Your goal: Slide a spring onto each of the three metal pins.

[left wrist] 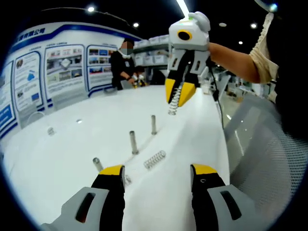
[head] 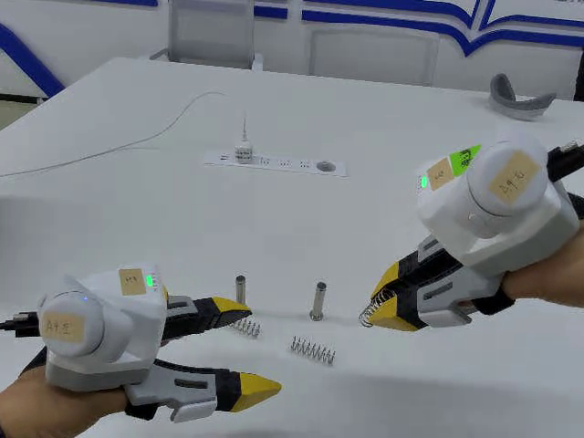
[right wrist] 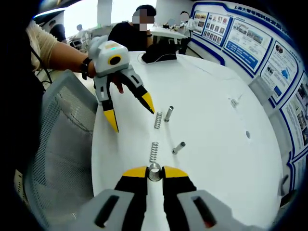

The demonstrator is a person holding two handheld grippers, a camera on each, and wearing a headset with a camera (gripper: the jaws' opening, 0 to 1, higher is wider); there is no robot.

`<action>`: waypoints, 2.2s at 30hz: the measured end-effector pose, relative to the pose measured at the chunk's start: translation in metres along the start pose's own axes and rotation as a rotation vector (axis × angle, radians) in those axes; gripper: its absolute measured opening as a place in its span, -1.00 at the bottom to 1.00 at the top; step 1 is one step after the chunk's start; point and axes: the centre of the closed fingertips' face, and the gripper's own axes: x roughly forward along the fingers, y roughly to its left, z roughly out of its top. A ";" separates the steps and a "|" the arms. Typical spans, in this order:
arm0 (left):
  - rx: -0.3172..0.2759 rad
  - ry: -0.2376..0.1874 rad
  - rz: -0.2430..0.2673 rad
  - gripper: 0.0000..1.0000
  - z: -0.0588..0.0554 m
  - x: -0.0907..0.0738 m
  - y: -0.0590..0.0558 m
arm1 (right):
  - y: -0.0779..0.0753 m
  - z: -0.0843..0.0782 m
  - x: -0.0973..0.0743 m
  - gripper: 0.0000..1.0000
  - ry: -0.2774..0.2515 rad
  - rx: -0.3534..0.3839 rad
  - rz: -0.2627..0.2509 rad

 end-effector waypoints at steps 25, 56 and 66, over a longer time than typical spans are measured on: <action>-0.063 -0.013 0.088 0.26 -0.013 -0.015 0.016 | -0.044 -0.027 -0.014 -0.75 0.071 0.056 -0.053; -0.081 -0.013 0.103 0.29 -0.017 -0.018 0.018 | -0.071 -0.058 0.011 -0.75 0.181 0.099 -0.009; -0.085 -0.008 0.104 0.28 -0.019 -0.019 0.018 | -0.072 -0.062 0.017 -0.75 0.197 0.106 0.003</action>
